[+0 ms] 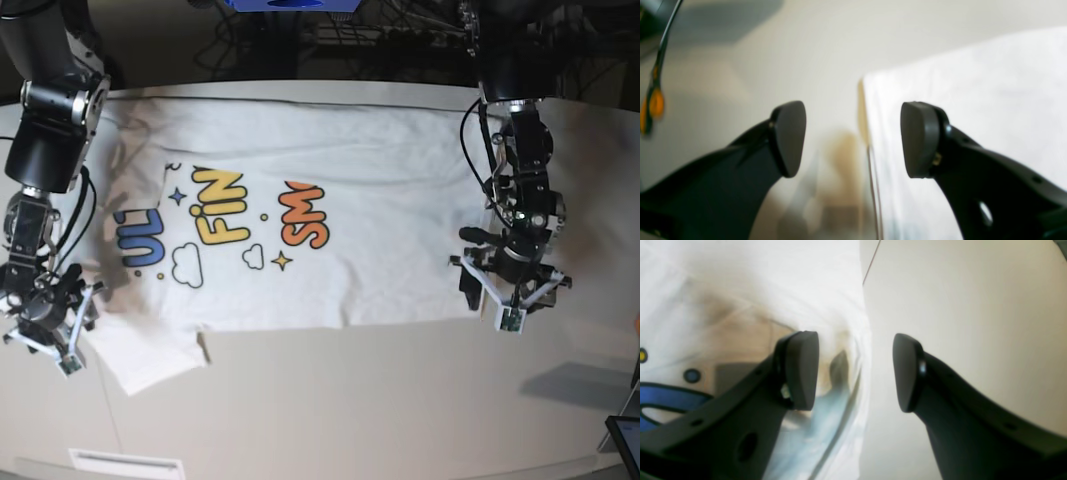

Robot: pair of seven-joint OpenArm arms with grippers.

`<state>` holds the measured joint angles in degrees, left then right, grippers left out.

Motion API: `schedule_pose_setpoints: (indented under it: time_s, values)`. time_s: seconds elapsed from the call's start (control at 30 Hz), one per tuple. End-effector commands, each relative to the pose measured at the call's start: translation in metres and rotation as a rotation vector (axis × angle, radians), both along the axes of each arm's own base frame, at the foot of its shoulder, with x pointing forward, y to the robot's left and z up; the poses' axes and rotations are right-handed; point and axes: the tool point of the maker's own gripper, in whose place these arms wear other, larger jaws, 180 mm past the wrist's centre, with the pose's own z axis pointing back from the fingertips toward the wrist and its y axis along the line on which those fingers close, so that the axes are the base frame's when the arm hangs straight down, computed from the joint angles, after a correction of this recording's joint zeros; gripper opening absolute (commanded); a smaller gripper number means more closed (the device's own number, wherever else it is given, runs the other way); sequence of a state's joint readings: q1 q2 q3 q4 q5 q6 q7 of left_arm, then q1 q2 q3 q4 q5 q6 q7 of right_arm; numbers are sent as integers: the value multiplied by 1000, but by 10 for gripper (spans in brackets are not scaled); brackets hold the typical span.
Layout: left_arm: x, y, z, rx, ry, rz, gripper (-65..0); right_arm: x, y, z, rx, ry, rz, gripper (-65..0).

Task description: Fold the T-shirt properly

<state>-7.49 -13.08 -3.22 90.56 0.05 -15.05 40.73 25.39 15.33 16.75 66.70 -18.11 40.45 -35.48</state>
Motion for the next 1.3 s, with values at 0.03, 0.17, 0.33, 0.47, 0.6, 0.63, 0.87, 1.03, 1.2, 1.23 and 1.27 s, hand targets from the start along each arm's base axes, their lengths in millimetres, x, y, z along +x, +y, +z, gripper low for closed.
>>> schedule_pose_setpoints:
  time_s: [0.03,0.17,0.33,0.47,0.6,0.63,0.87,1.03,1.2,1.23,1.27]
  values:
    - [2,-3,31,55,-87,-16,-225,7,-8,26,-21,-80,-7,-312]
    - [-31,-25,30,86,-95,-42,-317,-34,-4,27,-109,-124,-6,-312]
    - [-70,-49,5,40,-55,-78,-432,-95,29,9,-98,-130,-7,-313]
    - [-83,-65,1,-2,-131,-124,-573,-124,36,7,-84,-153,-76,-428]
    - [-97,-74,-14,-43,-95,-112,-566,-148,37,-10,-75,-107,-115,-445]
    - [-103,-75,-21,-51,-76,-107,-564,-155,35,-14,-72,-92,-128,-412]
    - [-132,-77,-55,-77,101,-55,-413,-189,21,-34,-75,-4,-195,-310]
    - [-145,-81,-66,-93,138,-49,-398,-192,19,-35,-74,3,-204,-310]
    - [-164,-80,-86,-105,207,-34,-400,-197,18,-39,-75,20,-204,-310]
    - [-168,-80,-89,-105,219,-34,-400,-200,19,-43,-73,32,-202,-310]
    - [-173,-80,-92,-106,230,-34,-400,-203,19,-46,-72,40,-202,-310]
